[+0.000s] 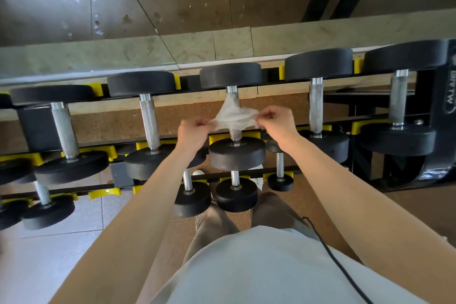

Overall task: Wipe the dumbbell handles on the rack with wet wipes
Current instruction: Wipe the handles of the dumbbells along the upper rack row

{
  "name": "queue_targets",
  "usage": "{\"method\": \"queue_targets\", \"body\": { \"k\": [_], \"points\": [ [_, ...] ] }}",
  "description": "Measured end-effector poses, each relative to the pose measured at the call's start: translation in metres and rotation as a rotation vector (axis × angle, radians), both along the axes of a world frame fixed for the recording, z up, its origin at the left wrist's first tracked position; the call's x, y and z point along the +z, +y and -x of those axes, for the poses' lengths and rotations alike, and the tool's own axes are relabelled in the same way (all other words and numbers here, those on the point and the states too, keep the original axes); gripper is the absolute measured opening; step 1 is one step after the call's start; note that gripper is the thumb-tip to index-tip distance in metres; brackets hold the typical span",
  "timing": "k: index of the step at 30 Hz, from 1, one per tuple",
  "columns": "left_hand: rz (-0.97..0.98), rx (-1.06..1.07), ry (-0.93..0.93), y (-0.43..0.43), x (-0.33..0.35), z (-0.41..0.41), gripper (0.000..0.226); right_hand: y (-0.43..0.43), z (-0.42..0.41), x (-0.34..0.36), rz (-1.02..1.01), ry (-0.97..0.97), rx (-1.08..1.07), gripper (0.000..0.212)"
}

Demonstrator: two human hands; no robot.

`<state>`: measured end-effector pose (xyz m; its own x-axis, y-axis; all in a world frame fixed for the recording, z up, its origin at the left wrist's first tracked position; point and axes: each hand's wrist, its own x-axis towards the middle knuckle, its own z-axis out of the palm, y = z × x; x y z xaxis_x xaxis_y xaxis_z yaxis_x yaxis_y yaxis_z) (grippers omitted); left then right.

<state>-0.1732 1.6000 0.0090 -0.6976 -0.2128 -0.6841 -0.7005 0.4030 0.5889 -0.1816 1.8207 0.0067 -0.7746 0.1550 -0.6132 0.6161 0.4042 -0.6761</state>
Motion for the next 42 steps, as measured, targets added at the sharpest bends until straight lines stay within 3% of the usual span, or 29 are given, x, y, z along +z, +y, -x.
{"method": "queue_targets", "body": {
  "k": [3, 6, 9, 14, 16, 22, 24, 28, 32, 34, 37, 39, 42],
  "points": [
    [0.128, 0.002, -0.016, -0.014, -0.004, -0.002, 0.023, -0.008, -0.004, 0.005, -0.017, -0.018, 0.263, 0.010],
    [0.106, -0.242, 0.027, -0.004, 0.005, 0.000, 0.010, 0.007, -0.005, 0.004, -0.177, -0.061, 0.391, 0.013],
    [0.031, -0.487, -0.045, 0.007, 0.013, -0.001, 0.010, 0.019, -0.004, 0.002, -0.366, -0.097, 0.498, 0.007],
    [0.475, -0.619, -0.122, -0.012, 0.004, -0.003, 0.023, -0.012, -0.001, 0.008, -0.262, -0.106, 0.697, 0.016],
    [0.546, -0.637, -0.154, -0.015, 0.002, -0.002, 0.030, -0.017, -0.002, 0.009, -0.218, -0.120, 0.692, 0.021],
    [0.185, -0.696, -0.043, 0.009, 0.006, -0.004, 0.018, 0.018, -0.001, 0.002, -0.452, -0.145, 0.593, 0.012],
    [0.211, -0.709, 0.025, 0.006, 0.005, -0.009, 0.014, 0.015, -0.002, 0.003, -0.449, -0.119, 0.577, 0.011],
    [0.405, -0.351, 0.071, -0.019, -0.002, -0.014, 0.018, -0.009, -0.007, 0.010, -0.280, -0.050, 0.639, 0.021],
    [0.436, 0.119, 0.189, -0.029, 0.000, -0.002, 0.018, -0.011, -0.011, 0.008, -0.220, 0.035, 0.486, 0.014],
    [0.368, 0.308, 0.228, -0.028, 0.004, 0.005, 0.011, -0.005, -0.010, 0.007, -0.203, 0.021, 0.399, 0.013],
    [0.191, 0.240, 0.248, -0.018, 0.003, 0.012, 0.008, 0.001, -0.003, 0.005, -0.162, 0.009, 0.297, 0.014],
    [-0.026, 0.179, 0.211, -0.004, 0.002, 0.017, 0.008, 0.000, 0.004, 0.003, -0.106, -0.002, 0.257, 0.023],
    [-0.375, 0.298, 0.087, 0.018, -0.001, 0.027, 0.008, -0.004, 0.017, -0.005, 0.004, -0.023, 0.192, 0.048]
  ]
}}
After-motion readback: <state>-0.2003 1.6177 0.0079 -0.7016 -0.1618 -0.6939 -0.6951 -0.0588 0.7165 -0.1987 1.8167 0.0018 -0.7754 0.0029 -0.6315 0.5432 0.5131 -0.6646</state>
